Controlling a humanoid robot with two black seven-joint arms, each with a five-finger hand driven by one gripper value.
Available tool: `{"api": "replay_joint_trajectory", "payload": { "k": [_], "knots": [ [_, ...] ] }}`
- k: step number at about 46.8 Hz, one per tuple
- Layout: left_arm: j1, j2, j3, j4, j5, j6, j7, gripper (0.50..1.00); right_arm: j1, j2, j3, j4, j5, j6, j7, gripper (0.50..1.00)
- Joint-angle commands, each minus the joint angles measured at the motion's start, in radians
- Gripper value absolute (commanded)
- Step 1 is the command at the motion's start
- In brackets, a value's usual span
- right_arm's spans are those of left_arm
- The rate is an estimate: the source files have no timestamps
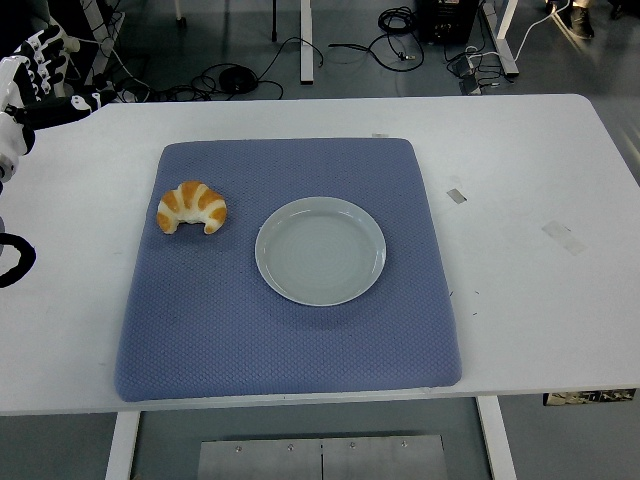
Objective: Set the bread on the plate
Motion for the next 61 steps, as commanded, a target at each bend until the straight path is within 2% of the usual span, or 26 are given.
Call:
{"api": "replay_joint_trajectory", "payload": {
  "k": [1, 61],
  "knots": [
    [-0.001, -0.002, 0.002, 0.000, 0.000, 0.002, 0.000, 0.975, 0.000, 0.000, 0.000, 0.000, 0.000, 0.000, 0.000, 1.000],
    [-0.003, 0.000, -0.006, -0.011, -0.009, 0.000, 0.000, 0.977, 0.000, 0.000, 0.000, 0.000, 0.000, 0.000, 0.000, 1.000]
  ]
}}
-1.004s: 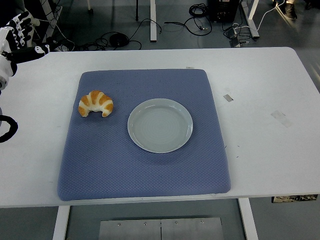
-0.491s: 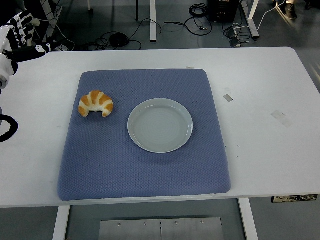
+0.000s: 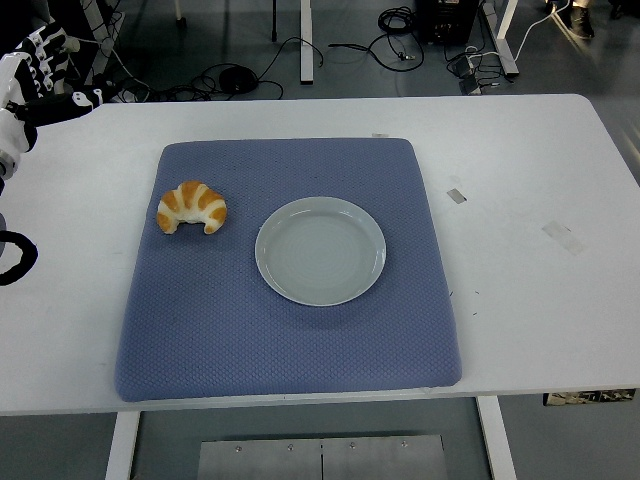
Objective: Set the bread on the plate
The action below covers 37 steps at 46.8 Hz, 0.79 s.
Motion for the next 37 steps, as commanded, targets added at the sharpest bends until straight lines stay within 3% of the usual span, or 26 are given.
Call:
{"api": "replay_joint_trajectory", "payload": {
  "k": [1, 37],
  "knots": [
    [0.000, 0.000, -0.002, 0.000, 0.000, 0.000, 0.000, 0.977, 0.000, 0.000, 0.000, 0.000, 0.000, 0.000, 0.000, 1.000],
    [-0.003, 0.002, -0.002, -0.001, 0.000, 0.000, 0.006, 0.977, 0.000, 0.000, 0.000, 0.000, 0.000, 0.000, 0.000, 1.000]
  ]
}}
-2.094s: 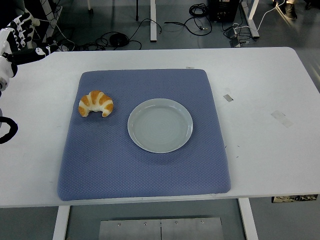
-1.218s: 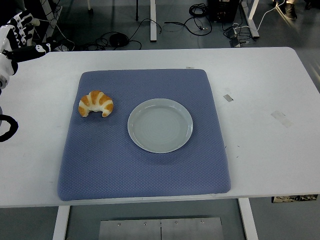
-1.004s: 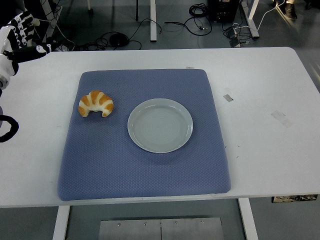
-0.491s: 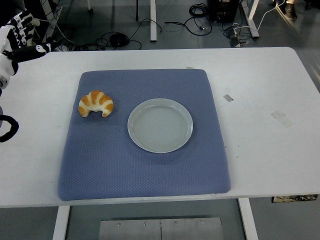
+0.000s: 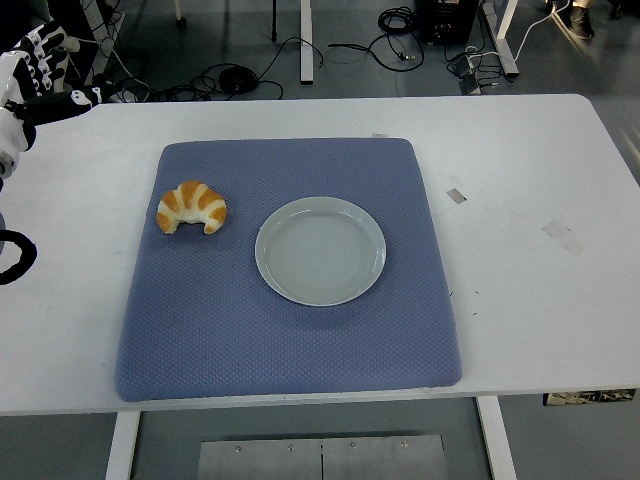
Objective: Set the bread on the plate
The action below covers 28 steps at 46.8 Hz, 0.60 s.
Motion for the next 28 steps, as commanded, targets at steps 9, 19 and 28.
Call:
{"api": "replay_joint_trajectory", "payload": {
  "k": [9, 19, 28],
  "knots": [
    [-0.001, 0.000, -0.003, 0.000, 0.000, 0.000, 0.002, 0.978, 0.000, 0.000, 0.000, 0.000, 0.000, 0.000, 0.000, 1.000],
    [-0.001, 0.000, -0.006, -0.001, -0.001, 0.000, 0.010, 0.977, 0.000, 0.000, 0.000, 0.000, 0.000, 0.000, 0.000, 1.000],
    [-0.008, 0.000, -0.009, -0.006, -0.001, -0.003, 0.045, 0.978, 0.000, 0.000, 0.000, 0.000, 0.000, 0.000, 0.000, 1.000]
  ]
}}
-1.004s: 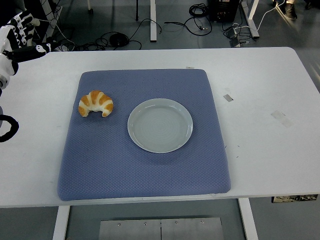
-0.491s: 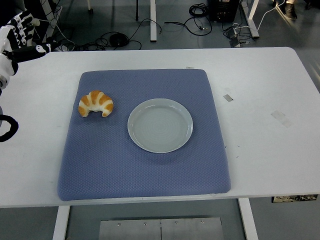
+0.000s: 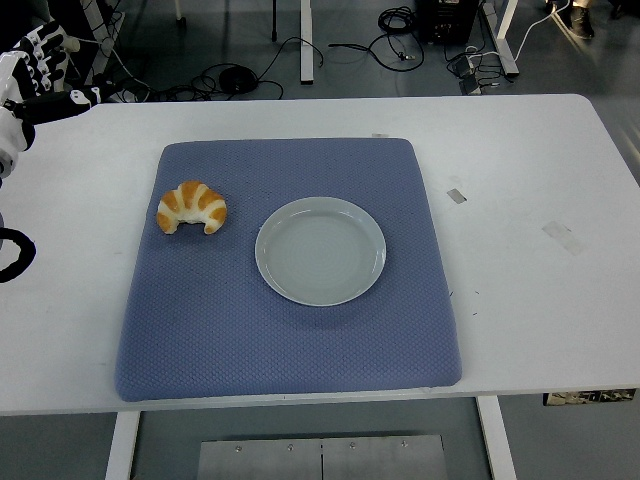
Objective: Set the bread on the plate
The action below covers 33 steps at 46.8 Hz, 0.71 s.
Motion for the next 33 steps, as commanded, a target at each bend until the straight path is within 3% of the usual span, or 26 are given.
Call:
{"api": "replay_joint_trajectory", "payload": {
  "k": [1, 7, 23, 29, 33],
  "knots": [
    [-0.006, -0.001, -0.001, -0.010, 0.000, -0.002, 0.020, 0.978, 0.000, 0.000, 0.000, 0.000, 0.000, 0.000, 0.000, 1.000],
    [-0.009, -0.001, 0.001, -0.031, 0.006, -0.002, 0.057, 0.978, 0.000, 0.000, 0.000, 0.000, 0.000, 0.000, 0.000, 1.000],
    [-0.016, 0.005, 0.015, -0.050, 0.052, -0.015, 0.083, 0.978, 0.000, 0.000, 0.000, 0.000, 0.000, 0.000, 0.000, 1.000],
    [-0.019, 0.005, 0.010, -0.065, 0.162, -0.059, 0.181, 0.978, 0.000, 0.000, 0.000, 0.000, 0.000, 0.000, 0.000, 1.000],
    [-0.026, 0.010, 0.012, -0.080, 0.205, -0.073, 0.201, 0.978, 0.000, 0.000, 0.000, 0.000, 0.000, 0.000, 0.000, 1.000]
  ]
}}
